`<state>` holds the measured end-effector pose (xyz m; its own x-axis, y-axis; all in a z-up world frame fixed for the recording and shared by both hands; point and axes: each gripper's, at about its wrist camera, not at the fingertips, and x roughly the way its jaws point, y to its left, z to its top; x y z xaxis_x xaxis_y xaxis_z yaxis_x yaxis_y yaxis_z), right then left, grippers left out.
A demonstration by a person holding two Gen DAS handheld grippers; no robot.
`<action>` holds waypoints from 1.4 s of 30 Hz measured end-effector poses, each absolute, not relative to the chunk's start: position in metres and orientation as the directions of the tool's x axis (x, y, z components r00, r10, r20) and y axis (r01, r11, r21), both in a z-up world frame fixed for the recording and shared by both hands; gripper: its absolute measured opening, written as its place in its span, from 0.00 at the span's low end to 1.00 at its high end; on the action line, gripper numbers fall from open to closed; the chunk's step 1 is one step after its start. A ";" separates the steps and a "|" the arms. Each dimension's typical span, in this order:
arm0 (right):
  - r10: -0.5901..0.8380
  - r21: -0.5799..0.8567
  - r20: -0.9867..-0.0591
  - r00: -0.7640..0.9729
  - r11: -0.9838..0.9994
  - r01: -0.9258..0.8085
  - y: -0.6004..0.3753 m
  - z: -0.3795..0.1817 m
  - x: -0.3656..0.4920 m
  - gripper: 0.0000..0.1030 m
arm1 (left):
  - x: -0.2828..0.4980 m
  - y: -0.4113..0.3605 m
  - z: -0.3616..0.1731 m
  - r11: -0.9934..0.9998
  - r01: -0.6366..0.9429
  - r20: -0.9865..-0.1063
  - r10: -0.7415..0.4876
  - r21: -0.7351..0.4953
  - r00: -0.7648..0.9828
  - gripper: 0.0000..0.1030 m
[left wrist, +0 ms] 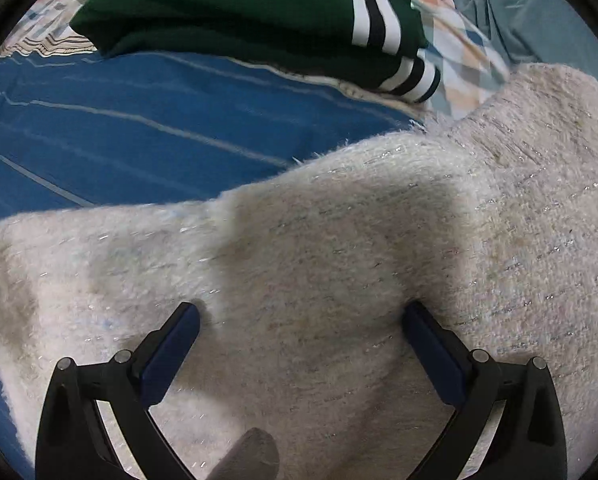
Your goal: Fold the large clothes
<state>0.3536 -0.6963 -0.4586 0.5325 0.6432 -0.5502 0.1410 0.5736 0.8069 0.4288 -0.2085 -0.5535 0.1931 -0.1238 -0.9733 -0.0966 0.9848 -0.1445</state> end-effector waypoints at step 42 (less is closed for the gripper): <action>0.600 0.603 -0.798 -0.058 0.793 -0.088 -0.493 -0.510 0.291 0.74 | 0.109 0.029 -0.492 0.446 -0.720 -0.826 -0.083 -0.531 0.558 0.14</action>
<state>0.2912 -0.4926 -0.5104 -0.0580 0.5999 -0.7980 -0.0883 0.7931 0.6026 0.1090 0.0285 -0.4915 0.5578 -0.0832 -0.8258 -0.7200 0.4464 -0.5313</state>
